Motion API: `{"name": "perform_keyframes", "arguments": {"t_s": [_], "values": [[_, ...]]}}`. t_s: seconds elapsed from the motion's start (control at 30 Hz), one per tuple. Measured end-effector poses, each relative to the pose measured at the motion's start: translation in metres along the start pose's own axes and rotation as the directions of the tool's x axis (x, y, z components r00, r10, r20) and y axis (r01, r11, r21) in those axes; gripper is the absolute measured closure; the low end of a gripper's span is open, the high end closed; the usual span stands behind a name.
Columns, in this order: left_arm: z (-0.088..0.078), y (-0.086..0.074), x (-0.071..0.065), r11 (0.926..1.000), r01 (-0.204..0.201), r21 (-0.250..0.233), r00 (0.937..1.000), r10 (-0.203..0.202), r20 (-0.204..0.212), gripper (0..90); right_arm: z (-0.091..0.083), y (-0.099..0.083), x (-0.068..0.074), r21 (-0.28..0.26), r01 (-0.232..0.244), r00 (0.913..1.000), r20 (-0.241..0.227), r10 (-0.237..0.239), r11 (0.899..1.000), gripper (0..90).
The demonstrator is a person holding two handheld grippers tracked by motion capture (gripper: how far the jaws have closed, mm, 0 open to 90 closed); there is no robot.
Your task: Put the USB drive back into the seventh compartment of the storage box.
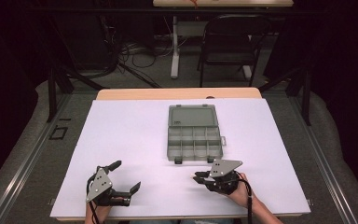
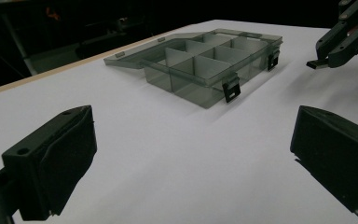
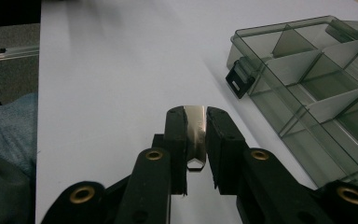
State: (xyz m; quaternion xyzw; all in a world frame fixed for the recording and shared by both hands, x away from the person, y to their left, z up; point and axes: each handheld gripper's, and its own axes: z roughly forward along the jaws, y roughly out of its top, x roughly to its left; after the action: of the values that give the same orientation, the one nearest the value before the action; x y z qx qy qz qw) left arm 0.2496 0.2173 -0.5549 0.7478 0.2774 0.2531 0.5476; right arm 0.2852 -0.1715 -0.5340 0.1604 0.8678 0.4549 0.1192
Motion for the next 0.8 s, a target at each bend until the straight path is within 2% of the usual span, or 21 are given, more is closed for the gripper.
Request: {"name": "perform_keyframes", "arguments": {"t_s": [0.8], "values": [[0.0004, 0.0, -0.0001, 1.0, -0.001, 0.003, 1.0, 0.001, -0.001, 0.7, -0.0086, -0.0008, -0.008, -0.019, -0.02, 0.9989, 0.041, 0.021, 1.0, 78.9]]}}
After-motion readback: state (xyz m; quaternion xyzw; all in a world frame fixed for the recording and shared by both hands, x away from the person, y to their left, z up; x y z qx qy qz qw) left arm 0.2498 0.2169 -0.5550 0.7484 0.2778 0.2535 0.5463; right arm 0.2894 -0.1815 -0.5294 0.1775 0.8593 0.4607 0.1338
